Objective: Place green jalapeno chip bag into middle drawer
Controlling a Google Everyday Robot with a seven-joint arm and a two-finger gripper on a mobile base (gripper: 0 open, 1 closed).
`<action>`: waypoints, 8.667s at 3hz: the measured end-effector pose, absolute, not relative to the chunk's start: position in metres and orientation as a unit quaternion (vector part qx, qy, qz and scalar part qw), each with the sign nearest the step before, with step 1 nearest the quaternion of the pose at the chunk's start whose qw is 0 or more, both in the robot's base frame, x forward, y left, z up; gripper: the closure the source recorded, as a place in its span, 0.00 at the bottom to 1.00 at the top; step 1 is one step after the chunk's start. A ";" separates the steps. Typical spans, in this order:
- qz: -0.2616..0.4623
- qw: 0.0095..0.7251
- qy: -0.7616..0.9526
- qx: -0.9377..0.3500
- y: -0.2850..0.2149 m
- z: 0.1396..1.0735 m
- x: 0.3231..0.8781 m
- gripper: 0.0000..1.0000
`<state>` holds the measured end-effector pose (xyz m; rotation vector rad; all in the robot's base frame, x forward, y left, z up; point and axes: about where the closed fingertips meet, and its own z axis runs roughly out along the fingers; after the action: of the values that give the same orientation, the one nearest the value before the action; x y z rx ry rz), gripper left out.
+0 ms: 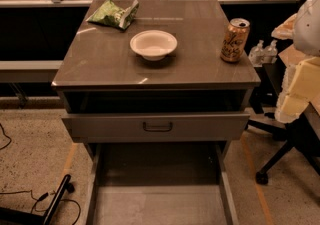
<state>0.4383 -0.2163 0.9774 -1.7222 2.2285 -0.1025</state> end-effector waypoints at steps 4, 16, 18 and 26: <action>-0.020 0.315 0.818 -0.482 -0.158 1.022 0.556 0.00; 0.059 0.512 0.777 -0.362 0.090 0.956 0.923 0.00; 0.061 0.469 0.793 -0.384 0.125 0.926 0.926 0.00; 0.028 0.415 0.831 -0.370 0.136 0.848 0.945 1.00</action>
Offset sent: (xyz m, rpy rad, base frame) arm 0.0611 0.0169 0.0273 0.0449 -0.0867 -0.1687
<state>0.9453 0.1363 0.8484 -0.9294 2.0866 0.0692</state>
